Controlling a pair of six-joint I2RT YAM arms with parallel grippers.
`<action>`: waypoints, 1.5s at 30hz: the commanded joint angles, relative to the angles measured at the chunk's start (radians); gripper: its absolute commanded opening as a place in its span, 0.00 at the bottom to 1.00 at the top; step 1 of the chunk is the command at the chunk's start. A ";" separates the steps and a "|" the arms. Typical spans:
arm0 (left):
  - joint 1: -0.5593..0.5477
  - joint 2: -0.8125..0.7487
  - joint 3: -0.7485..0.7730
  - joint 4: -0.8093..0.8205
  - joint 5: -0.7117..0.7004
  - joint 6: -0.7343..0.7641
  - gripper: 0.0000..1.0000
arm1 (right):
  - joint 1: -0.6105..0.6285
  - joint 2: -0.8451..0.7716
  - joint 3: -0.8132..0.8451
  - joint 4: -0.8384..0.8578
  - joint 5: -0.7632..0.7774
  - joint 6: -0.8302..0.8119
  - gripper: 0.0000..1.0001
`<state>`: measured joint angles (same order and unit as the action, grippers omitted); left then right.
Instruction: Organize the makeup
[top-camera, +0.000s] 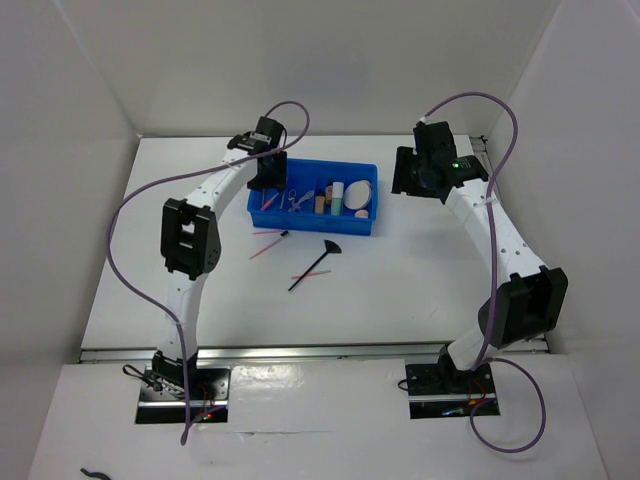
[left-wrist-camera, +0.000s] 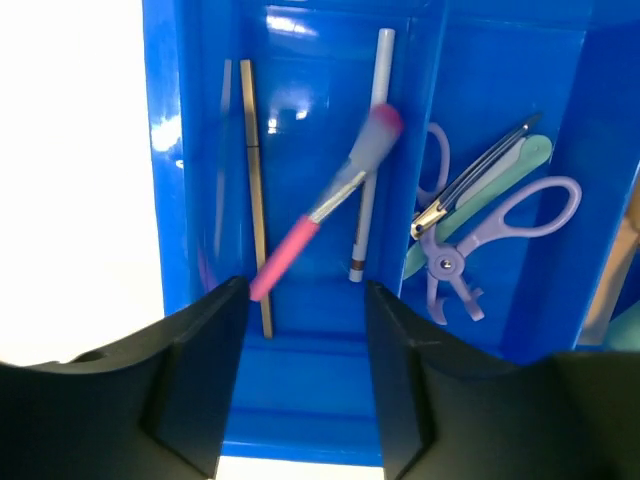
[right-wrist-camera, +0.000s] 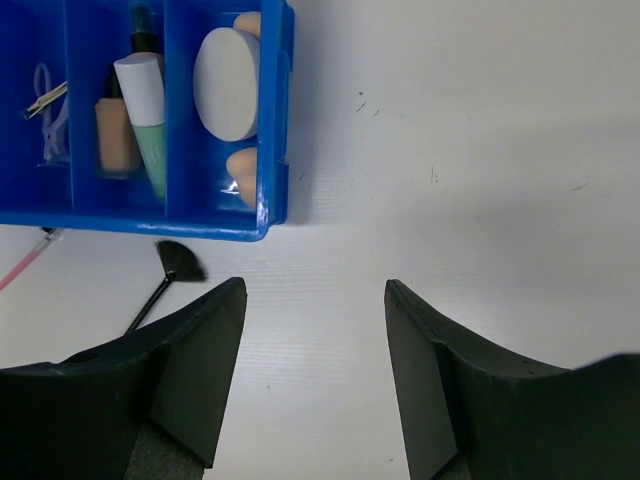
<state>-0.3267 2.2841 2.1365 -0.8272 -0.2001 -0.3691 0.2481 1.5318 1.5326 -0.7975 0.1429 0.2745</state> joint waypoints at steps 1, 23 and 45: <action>-0.006 -0.075 -0.021 0.039 0.024 0.004 0.66 | 0.002 -0.015 0.027 0.001 0.000 0.003 0.65; -0.126 -0.511 -0.851 0.267 -0.004 -0.024 0.58 | 0.002 -0.056 -0.020 0.024 -0.049 0.003 0.67; -0.149 -0.288 -0.786 0.329 0.062 0.001 0.22 | 0.002 -0.065 -0.011 0.024 -0.020 -0.006 0.67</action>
<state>-0.4583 1.9953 1.3911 -0.5003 -0.2020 -0.3676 0.2481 1.5124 1.5162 -0.7967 0.1139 0.2749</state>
